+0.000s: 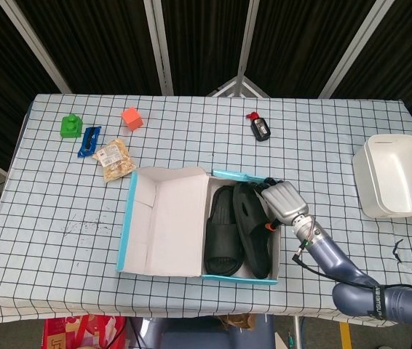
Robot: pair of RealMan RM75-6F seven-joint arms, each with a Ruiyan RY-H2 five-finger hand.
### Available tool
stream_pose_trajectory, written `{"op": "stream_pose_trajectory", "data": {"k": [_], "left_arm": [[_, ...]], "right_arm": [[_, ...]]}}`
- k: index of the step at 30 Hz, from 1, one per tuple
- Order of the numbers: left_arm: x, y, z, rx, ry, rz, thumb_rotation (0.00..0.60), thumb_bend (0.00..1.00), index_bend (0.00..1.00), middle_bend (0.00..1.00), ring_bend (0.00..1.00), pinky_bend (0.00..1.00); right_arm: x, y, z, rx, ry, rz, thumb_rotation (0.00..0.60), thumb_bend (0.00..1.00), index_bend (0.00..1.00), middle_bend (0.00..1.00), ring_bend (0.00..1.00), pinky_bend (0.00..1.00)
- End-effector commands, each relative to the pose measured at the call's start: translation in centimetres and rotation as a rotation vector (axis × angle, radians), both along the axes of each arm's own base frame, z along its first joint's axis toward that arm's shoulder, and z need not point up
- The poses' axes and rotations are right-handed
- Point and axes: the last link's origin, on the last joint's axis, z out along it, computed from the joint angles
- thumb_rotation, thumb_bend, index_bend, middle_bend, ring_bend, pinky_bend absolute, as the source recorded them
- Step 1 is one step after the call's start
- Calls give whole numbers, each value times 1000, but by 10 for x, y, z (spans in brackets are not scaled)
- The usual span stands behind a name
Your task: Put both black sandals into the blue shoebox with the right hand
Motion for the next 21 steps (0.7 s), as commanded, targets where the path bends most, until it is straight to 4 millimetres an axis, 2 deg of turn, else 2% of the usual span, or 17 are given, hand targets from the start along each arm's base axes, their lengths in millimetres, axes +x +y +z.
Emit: {"op": "stream_pose_trajectory", "data": {"k": [1,8,12,13,15,16,18,21], "left_arm": [[0,0,0,1,-2,-1,600,369,10,0,0,30],[1,-2,2,6,-5,-4,600,370,10,0,0,30],[0,-2,4,12,-7,-3,600,369,10,0,0,30],[0,-3,5,13,-8,-3,600,369,10,0,0,30],[-1,-3,6,14,-11,-3,600,370,10,0,0,30],[-1,-3,7,16,-12,-4,600,370,10,0,0,30],[-1,-4,8,19,-16,-4,600,369,10,0,0,30],[-1,-5,10,25,-23,-8,600,370,10,0,0,30]], "right_arm": [[3,4,8,9,66,-18,600,17,77,250,150,344],[9,9,22,0,95,-50,600,11,69,250,148,344],[16,17,43,-22,39,-69,600,11,72,250,149,344],[18,21,51,-33,10,-75,600,26,99,250,160,343],[22,26,67,-75,-89,-90,600,115,184,270,212,343],[24,30,76,-105,-161,-95,600,203,247,298,256,349],[22,38,93,-169,-308,-110,600,308,313,340,307,364],[5,55,114,-237,-450,-128,600,337,350,367,342,378]]}}
